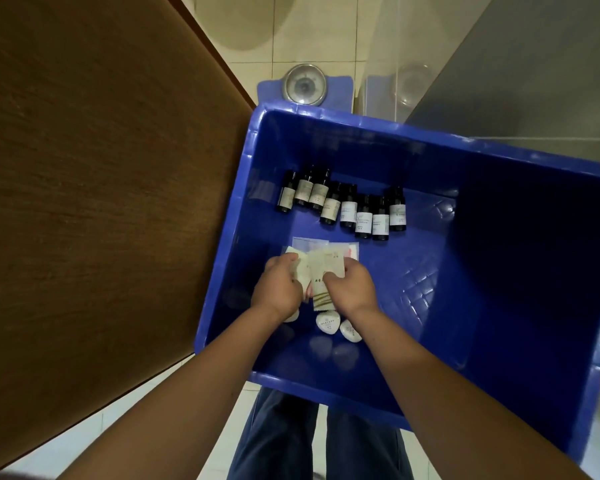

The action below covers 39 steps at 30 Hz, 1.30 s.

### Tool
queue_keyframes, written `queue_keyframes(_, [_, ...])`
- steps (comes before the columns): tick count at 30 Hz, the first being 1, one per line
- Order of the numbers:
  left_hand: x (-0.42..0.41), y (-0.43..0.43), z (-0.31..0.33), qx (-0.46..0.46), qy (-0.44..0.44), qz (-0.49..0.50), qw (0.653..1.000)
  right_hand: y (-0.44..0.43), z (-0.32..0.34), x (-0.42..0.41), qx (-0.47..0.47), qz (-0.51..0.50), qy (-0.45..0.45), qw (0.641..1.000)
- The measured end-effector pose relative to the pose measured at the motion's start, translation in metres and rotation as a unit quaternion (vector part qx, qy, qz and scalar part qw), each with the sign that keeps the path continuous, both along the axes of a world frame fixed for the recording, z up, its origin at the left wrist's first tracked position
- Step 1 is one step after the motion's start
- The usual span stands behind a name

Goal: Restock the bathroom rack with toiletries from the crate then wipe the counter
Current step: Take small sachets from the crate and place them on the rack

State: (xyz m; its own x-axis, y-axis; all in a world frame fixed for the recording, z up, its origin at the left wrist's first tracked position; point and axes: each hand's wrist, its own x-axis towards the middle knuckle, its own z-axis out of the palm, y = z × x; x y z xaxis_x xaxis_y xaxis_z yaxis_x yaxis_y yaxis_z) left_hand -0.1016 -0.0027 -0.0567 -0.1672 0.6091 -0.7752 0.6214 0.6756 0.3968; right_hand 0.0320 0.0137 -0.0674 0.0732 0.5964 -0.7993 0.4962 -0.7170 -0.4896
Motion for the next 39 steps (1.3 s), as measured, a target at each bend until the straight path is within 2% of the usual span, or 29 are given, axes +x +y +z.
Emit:
queue_keyframes(5, [0.006, 0.004, -0.002, -0.071, 0.044, -0.1, 0.992, -0.001, 0.002, 0.002, 0.007, -0.032, 0.0, 0.999])
queue_keyframes(10, [0.009, 0.001, -0.009, -0.067, 0.184, -0.256, 0.947, -0.005, -0.003, 0.005, 0.029, -0.074, 0.008, 0.997])
queue_keyframes(12, [0.009, 0.001, -0.013, -0.054, 0.211, -0.278, 0.936, -0.006, -0.003, 0.006, 0.031, -0.083, 0.007, 0.996])
queue_keyframes(17, [0.011, 0.0, -0.013, -0.008, 0.227, -0.273, 0.935, -0.009, -0.003, 0.012, 0.047, -0.095, 0.015, 0.994])
queue_keyframes(25, [0.014, -0.002, 0.028, 0.033, 0.104, -0.132, 0.985, -0.02, 0.027, 0.02, 0.059, -0.136, 0.036, 0.988])
queue_keyframes(29, [0.018, -0.002, 0.062, 0.06, 0.056, -0.096, 0.992, -0.027, 0.059, 0.022, 0.079, -0.187, 0.059, 0.977])
queue_keyframes(34, [0.027, 0.002, 0.113, 0.079, 0.007, -0.081, 0.994, -0.034, 0.117, 0.037, 0.113, -0.219, 0.043, 0.968])
queue_keyframes(39, [0.05, 0.009, 0.173, 0.111, -0.089, -0.064, 0.988, -0.043, 0.183, 0.062, 0.141, -0.253, 0.024, 0.957])
